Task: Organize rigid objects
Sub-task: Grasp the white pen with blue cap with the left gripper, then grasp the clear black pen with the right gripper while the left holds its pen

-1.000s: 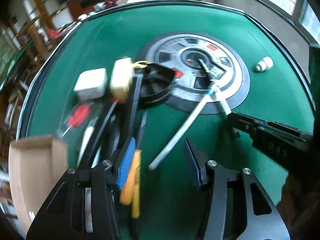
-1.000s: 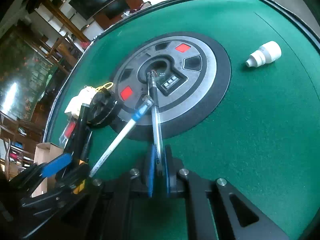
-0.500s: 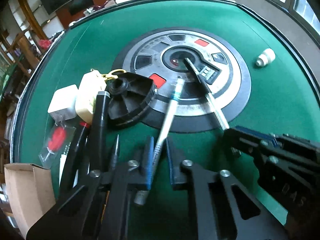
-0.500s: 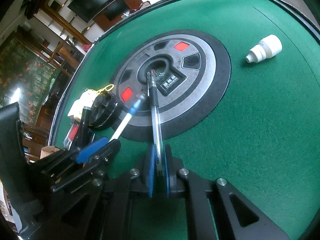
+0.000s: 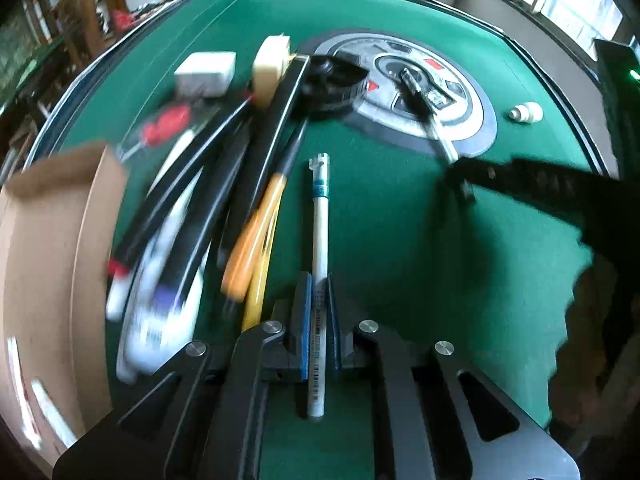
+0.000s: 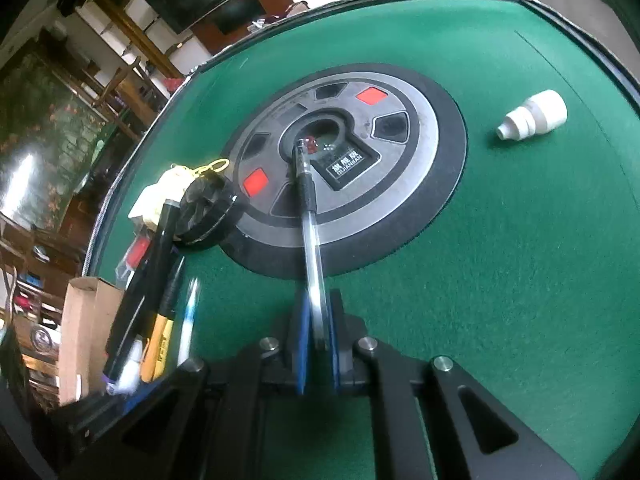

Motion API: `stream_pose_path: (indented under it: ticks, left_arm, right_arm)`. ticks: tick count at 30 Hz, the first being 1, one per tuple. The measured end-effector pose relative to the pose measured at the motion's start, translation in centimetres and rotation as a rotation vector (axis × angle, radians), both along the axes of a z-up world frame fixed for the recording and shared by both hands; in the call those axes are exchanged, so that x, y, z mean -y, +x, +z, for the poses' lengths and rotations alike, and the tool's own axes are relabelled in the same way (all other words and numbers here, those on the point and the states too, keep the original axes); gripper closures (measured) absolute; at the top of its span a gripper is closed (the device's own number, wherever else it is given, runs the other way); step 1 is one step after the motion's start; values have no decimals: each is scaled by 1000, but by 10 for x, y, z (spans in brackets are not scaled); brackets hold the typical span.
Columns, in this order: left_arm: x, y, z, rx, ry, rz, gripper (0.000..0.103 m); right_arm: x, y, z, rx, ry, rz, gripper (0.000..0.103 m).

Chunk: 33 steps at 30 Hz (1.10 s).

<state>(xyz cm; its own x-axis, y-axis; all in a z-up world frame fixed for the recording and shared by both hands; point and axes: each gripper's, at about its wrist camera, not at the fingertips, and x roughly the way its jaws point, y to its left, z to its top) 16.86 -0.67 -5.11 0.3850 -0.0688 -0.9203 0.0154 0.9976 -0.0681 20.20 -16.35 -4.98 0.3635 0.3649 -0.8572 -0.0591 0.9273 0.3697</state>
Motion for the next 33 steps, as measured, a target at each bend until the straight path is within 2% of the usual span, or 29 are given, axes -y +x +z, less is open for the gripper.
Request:
stream_pose_path:
  ticks: [6, 13, 16, 18, 20, 21, 22, 27, 28, 29, 31, 33]
  left_arm:
    - [-3, -34, 1, 22, -15, 4, 96]
    - [-9, -43, 1, 31, -52, 5, 96]
    - [-11, -43, 1, 30, -62, 1, 96]
    - [-15, -44, 2, 27, -79, 5, 96]
    - [-17, -44, 2, 27, -93, 3, 96]
    - [-18, -44, 2, 29, -95, 2, 96]
    - [-17, -45, 2, 32, -96, 2, 96]
    - [-17, -46, 2, 38, -85, -2, 96]
    - [-17, -45, 1, 40, -86, -2, 96]
    - [-17, -45, 1, 44, -84, -1, 96]
    - [-13, -43, 1, 49, -65, -6, 96]
    - [-11, -41, 1, 49, -53, -4, 96]
  right_arm:
    - [-4, -11, 2, 22, -43, 15, 97]
    - [-9, -75, 8, 30, -111, 33, 96]
    - [-16, -77, 9, 16, -143, 70, 95]
    - [-22, -69, 11, 33, -192, 70, 88]
    - [-28, -58, 9, 49, -206, 82, 54]
    - [-33, -53, 8, 54, -205, 81, 49]
    - [-36, -44, 6, 61, -207, 80, 49]
    - [-43, -32, -2, 147, -229, 85, 50]
    - [-43, -32, -3, 163, -237, 84, 55]
    - [-45, -33, -4, 183, -276, 80, 66]
    - [-49, -36, -4, 208, -320, 73, 81]
    - [-47, -35, -6, 214, -325, 64, 90]
